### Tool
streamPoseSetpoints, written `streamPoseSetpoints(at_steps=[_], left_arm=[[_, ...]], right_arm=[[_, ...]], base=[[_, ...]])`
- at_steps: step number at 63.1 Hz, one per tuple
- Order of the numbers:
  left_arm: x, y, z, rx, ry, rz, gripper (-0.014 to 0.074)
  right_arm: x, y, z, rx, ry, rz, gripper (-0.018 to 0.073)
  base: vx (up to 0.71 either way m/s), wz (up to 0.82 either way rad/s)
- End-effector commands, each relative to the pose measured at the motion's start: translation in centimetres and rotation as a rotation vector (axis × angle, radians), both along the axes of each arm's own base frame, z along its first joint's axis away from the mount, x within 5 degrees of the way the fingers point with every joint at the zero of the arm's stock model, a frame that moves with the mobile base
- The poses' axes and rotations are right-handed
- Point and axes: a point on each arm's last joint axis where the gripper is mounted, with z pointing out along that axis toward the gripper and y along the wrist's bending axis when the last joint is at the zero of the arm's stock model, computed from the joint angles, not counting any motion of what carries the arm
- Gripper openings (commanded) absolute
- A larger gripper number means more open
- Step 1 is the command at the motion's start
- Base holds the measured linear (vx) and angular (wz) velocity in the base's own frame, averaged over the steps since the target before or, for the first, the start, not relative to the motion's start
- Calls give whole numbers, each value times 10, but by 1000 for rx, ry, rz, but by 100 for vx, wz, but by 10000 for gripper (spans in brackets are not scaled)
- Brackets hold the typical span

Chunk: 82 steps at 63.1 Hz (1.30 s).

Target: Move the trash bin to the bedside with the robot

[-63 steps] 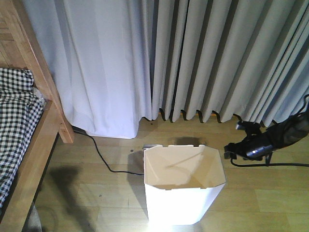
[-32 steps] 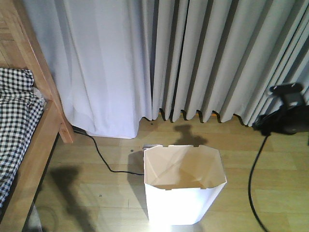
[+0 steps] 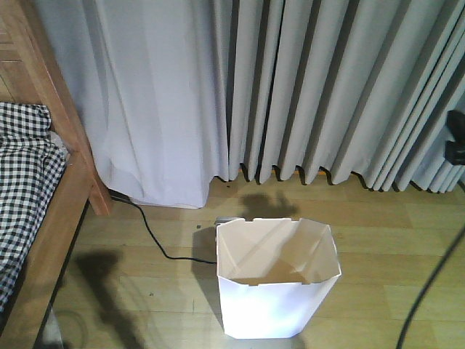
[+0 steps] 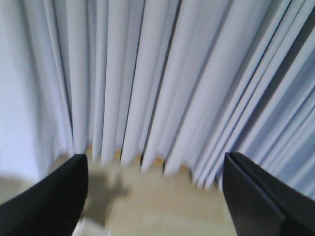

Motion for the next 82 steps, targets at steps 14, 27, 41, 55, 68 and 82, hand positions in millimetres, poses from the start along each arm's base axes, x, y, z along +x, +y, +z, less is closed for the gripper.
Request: streamPoseSetpoints(at_steps=[14,27,41,55,68,82], left_arm=[[1,0,5,4,-77,-4,-6],[1,0,5,4,-77,-4,-6],[1,0,5,4,-77,-4,-6],[1,0,5,4,-77,-4,-6],[1,0,5,4,-77,-4,-6],[1,0,5,4,-77,-4,-6]], right_arm=[[-76,20,0,117,-233,-7,550],[-105,29,-28,119,-282,29,550],[-111,31,-38,120,-282,40,523],[-111,36,-40,154,-265,84,48],[-112,39,-40,162,-254,115,-10],[-112,38,-40,155,-256,111,-9]], base=[[0,0],[0,0],[0,0],[0,0],[0,0],[0,0]])
